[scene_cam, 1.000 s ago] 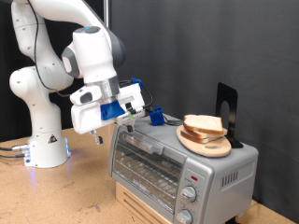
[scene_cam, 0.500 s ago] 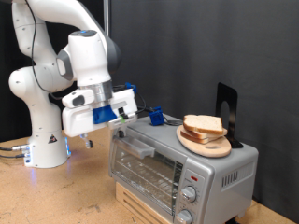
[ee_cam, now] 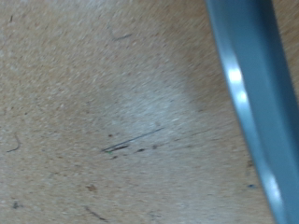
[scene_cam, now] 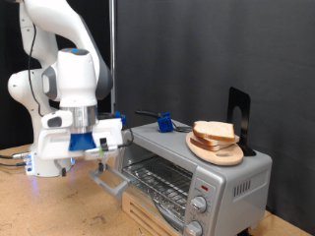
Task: Make a piece of toast with the oven
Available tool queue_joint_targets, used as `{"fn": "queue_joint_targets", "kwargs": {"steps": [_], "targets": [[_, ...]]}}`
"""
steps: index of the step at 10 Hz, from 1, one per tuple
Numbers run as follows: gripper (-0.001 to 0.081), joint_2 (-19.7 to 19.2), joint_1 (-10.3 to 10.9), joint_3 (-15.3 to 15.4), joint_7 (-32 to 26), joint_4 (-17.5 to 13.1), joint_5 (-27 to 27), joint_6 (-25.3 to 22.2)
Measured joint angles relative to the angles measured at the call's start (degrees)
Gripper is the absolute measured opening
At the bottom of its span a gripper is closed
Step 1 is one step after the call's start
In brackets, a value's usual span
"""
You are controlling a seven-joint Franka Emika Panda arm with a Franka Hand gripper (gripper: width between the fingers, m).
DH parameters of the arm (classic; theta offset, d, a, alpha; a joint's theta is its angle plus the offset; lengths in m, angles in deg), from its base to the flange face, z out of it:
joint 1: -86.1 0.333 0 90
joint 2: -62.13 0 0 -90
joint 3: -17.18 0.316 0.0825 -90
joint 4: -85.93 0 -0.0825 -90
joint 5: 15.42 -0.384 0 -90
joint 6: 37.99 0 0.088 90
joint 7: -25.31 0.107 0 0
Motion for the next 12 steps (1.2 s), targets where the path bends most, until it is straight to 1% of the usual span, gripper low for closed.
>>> {"fn": "queue_joint_targets", "kwargs": {"steps": [2, 5, 8, 9, 10, 12], "targets": [[0.0808, -4.8, -1.2, -0.8, 0.5, -1.3, 0.6, 3.2], [0.0808, -11.9, -2.3, -2.0, 0.4, -3.2, 0.7, 8.1], [0.0808, -18.1, -2.4, -3.1, 2.0, -5.0, 1.5, 12.9], [0.0808, -19.7, -2.6, -2.8, 1.7, -5.8, 0.6, 13.5], [0.0808, -20.5, -3.8, -1.3, -0.2, -6.4, -2.0, 13.5], [0.0808, -20.0, -8.0, 3.8, -8.2, -6.9, -9.7, 12.2]]}}
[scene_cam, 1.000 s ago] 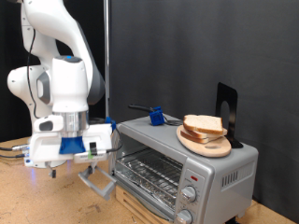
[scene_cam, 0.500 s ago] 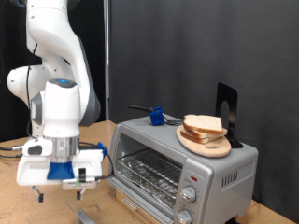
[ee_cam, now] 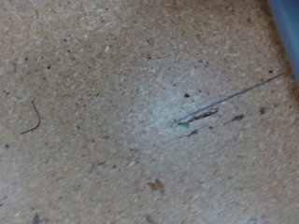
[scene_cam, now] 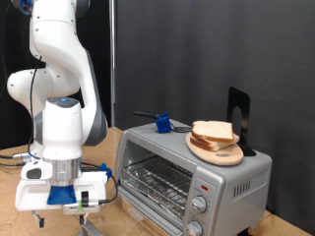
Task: Make a piece of toast with the oven
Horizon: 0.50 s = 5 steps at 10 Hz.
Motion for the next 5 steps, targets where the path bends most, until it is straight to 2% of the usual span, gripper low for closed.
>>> {"fn": "queue_joint_targets", "kwargs": {"steps": [1, 2, 3, 4, 5], "targets": [[0.0808, 1.2, -1.8, 2.1, -5.5, -0.1, -3.9, -2.5], [0.0808, 4.1, -3.6, 3.7, -10.7, 0.0, -6.6, -6.5], [0.0808, 3.9, -3.4, 3.3, -8.4, 0.2, -5.2, -5.8], [0.0808, 4.0, -3.7, 4.3, -10.3, 0.2, -8.7, -5.7], [0.0808, 5.1, -4.5, 6.3, -17.1, -0.2, -16.9, -7.4]]}}
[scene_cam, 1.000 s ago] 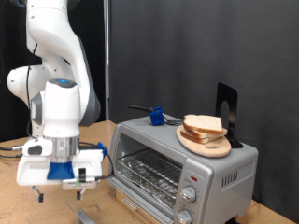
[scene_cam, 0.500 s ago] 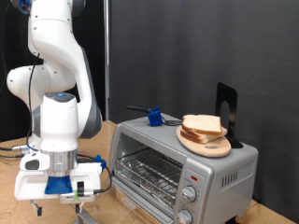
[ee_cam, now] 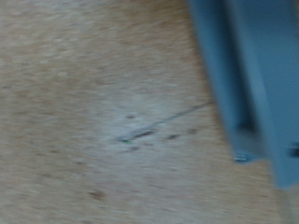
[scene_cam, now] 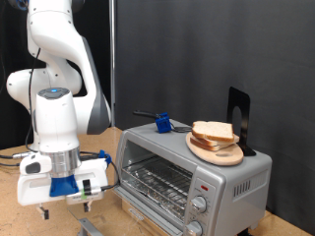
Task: Make a piece of toast with the oven
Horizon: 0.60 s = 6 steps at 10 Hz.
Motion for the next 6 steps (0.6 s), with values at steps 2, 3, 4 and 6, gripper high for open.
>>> {"fn": "queue_joint_targets", "kwargs": {"steps": [2, 3, 4, 6], "targets": [[0.0808, 4.7, -0.9, 1.8, -14.6, -0.7, -14.0, -7.0], [0.0808, 7.0, -1.2, 1.6, -18.1, -0.9, -16.4, -10.8], [0.0808, 9.4, -1.4, 1.2, -19.6, -1.1, -17.3, -14.8], [0.0808, 13.8, -2.0, -0.1, -20.8, -1.9, -16.8, -22.5]]}}
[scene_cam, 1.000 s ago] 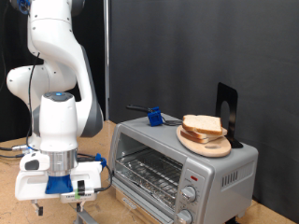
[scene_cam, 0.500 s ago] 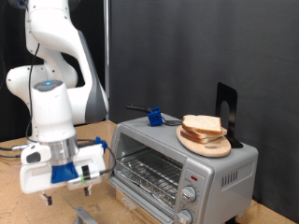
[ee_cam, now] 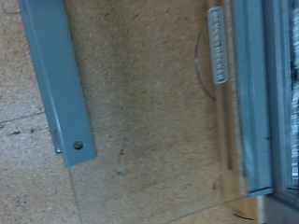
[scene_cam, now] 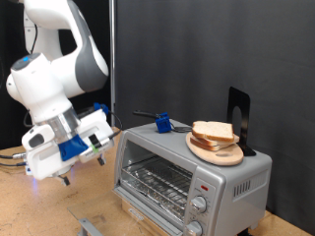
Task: Make a piece of toast with the oven
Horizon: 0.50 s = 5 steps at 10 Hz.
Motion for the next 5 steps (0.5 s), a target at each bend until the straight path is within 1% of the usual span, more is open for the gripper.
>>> {"fn": "queue_joint_targets", "kwargs": {"steps": [2, 3, 4, 5], "targets": [[0.0808, 3.9, -0.7, -1.2, 0.0, -0.7, 1.4, -5.9], [0.0808, 5.9, -1.2, -1.4, 1.4, -0.9, 2.3, -6.8], [0.0808, 7.8, -1.4, -1.3, 3.0, -0.1, 3.2, -7.3], [0.0808, 7.6, -1.3, -1.3, 2.4, -0.1, 3.1, -7.3]]}}
